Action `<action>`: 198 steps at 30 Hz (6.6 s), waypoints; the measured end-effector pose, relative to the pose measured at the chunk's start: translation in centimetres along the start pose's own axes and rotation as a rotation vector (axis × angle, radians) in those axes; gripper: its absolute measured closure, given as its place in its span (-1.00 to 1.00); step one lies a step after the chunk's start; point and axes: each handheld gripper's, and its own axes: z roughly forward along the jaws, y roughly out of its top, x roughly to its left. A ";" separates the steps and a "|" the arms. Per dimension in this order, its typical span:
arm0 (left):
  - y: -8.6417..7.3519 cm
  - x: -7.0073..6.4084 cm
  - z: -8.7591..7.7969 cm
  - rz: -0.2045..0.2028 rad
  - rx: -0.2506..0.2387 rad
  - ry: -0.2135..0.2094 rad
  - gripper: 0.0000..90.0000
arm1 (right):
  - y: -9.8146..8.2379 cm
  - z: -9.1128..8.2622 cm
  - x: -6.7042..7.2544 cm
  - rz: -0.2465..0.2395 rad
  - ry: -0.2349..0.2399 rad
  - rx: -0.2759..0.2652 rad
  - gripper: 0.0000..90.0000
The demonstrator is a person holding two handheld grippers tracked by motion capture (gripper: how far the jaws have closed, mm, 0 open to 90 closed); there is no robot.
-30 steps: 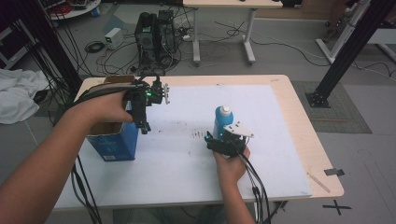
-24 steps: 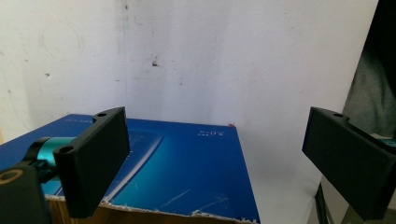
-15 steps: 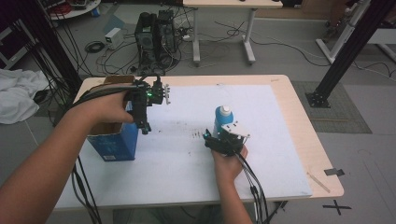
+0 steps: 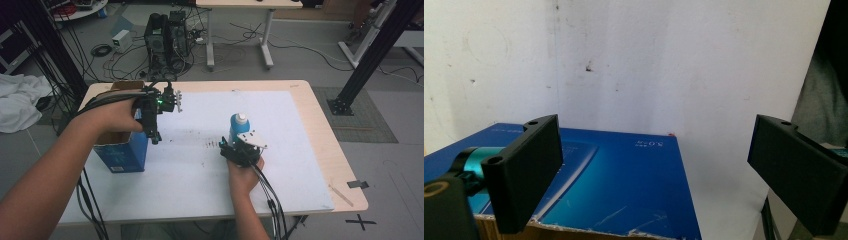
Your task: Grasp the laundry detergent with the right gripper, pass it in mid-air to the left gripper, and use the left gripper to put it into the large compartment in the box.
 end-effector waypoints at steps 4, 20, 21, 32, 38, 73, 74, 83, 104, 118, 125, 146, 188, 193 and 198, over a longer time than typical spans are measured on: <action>-0.1 0.0 0.1 0.002 -0.002 0.004 -0.84 | -0.1 0.1 0.1 -0.003 -0.021 -0.003 -0.42; 0.0 -0.1 0.2 -0.001 0.005 0.002 -0.84 | -0.1 -0.2 0.0 -0.002 -0.042 -0.012 -0.25; -0.1 -0.1 0.3 0.002 0.003 0.006 -0.84 | -0.1 -0.1 0.0 -0.004 -0.044 -0.021 -0.24; 0.0 -0.1 0.5 -0.001 0.012 -0.006 -0.84 | -0.3 -0.3 0.1 0.006 -0.070 -0.022 -0.15; 0.1 -0.2 0.5 0.000 0.013 -0.003 -0.84 | -0.4 -0.4 0.6 -0.012 -0.094 -0.026 -0.09; 1.3 -0.6 -0.2 0.028 -0.001 0.002 -0.84 | 1.8 -2.1 -1.2 -0.143 0.227 -0.032 -0.02; 1.4 -0.6 -0.3 0.037 -0.006 0.004 -0.84 | 2.2 -2.2 -1.4 -0.152 0.281 -0.016 -0.02; 2.2 -1.1 -0.5 0.055 -0.016 -0.003 -0.84 | 3.4 -2.7 -2.0 -0.217 0.471 0.032 -0.02; 4.8 -2.6 -0.7 0.120 -0.017 -0.026 -0.84 | 4.9 -2.7 -1.2 -0.379 0.838 0.045 -0.02; 5.6 -3.8 -0.1 0.149 -0.025 -0.060 -0.84 | 4.1 -1.2 1.1 -0.432 0.951 0.003 -0.02; 5.7 -4.5 0.1 0.150 -0.028 -0.066 -0.84 | 3.6 -0.8 2.4 -0.446 0.994 0.016 -0.02; 6.8 -6.7 0.7 0.199 -0.018 -0.066 -0.84 | 3.4 -0.5 5.7 -0.462 1.071 0.013 -0.01; 7.0 -7.4 1.2 0.233 0.037 -0.043 -0.48 | 3.3 -0.6 6.5 -0.454 1.096 0.010 0.00; 6.9 -7.5 1.2 0.233 0.036 -0.047 -0.40 | 3.4 -0.5 6.6 -0.452 1.099 0.001 0.00; 6.9 -7.5 1.1 0.231 0.039 -0.046 -0.32 | 3.3 -0.6 6.6 -0.458 1.100 -0.002 0.00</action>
